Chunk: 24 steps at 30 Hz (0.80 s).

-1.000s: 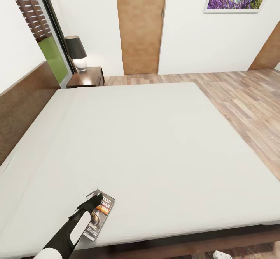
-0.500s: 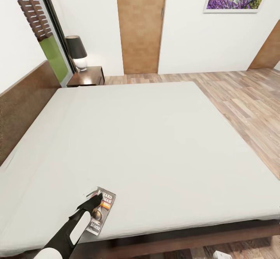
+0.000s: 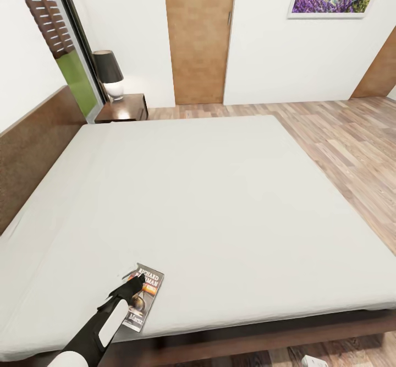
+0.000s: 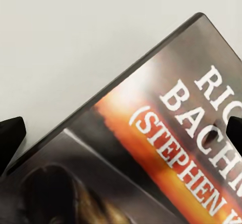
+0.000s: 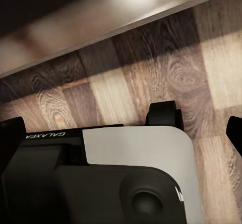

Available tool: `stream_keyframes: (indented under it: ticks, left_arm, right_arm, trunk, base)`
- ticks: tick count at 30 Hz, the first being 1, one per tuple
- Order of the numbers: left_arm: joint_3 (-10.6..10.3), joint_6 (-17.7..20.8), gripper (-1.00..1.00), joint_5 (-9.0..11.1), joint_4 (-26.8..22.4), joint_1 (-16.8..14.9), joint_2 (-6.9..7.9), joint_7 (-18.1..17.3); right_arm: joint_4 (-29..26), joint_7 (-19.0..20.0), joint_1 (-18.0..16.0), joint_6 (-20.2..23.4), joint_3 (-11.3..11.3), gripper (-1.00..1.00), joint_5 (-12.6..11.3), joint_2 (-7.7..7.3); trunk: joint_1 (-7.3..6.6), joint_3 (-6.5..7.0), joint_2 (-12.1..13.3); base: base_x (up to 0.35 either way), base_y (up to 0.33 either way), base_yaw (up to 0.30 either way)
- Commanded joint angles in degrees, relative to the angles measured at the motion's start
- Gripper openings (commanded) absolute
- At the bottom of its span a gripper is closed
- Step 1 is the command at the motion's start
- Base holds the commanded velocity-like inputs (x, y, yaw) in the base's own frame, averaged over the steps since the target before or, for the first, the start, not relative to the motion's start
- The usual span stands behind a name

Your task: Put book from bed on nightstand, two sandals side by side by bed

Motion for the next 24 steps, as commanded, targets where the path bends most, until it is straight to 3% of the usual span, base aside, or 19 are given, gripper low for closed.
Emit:
stream_keyframes:
  ticks: [1, 11, 17, 24]
  left_arm:
    - [-0.39, 0.14, 1.00, 0.39, -0.13, -0.01, 0.09, 0.53]
    - [-0.39, 0.14, 1.00, 0.39, -0.13, -0.02, 0.09, 0.53]
    - [-0.40, 0.14, 1.00, 0.39, -0.13, -0.02, 0.09, 0.53]
    - [-0.40, 0.14, 1.00, 0.39, -0.13, -0.03, 0.09, 0.53]
  right_arm:
    - [-0.02, 0.26, -0.01, 0.22, -0.25, 1.00, -0.14, -0.01]
    - [-0.02, 0.26, 0.00, 0.21, -0.25, 1.00, -0.14, 0.01]
    - [-0.02, 0.25, 0.00, 0.23, -0.27, 1.00, -0.14, 0.00]
    - [-0.02, 0.24, -0.02, 0.21, -0.28, 1.00, -0.14, 0.00]
  trunk:
    - [0.00, -0.04, -0.02]
    - [0.00, -0.04, -0.02]
    - [0.00, -0.04, -0.02]
    - [0.00, -0.04, -0.02]
  base:
    - [0.000, 0.000, 0.000]
    - [0.000, 0.000, 0.000]
    - [-0.245, 0.000, 0.000]
    - [-0.068, 0.000, 0.000]
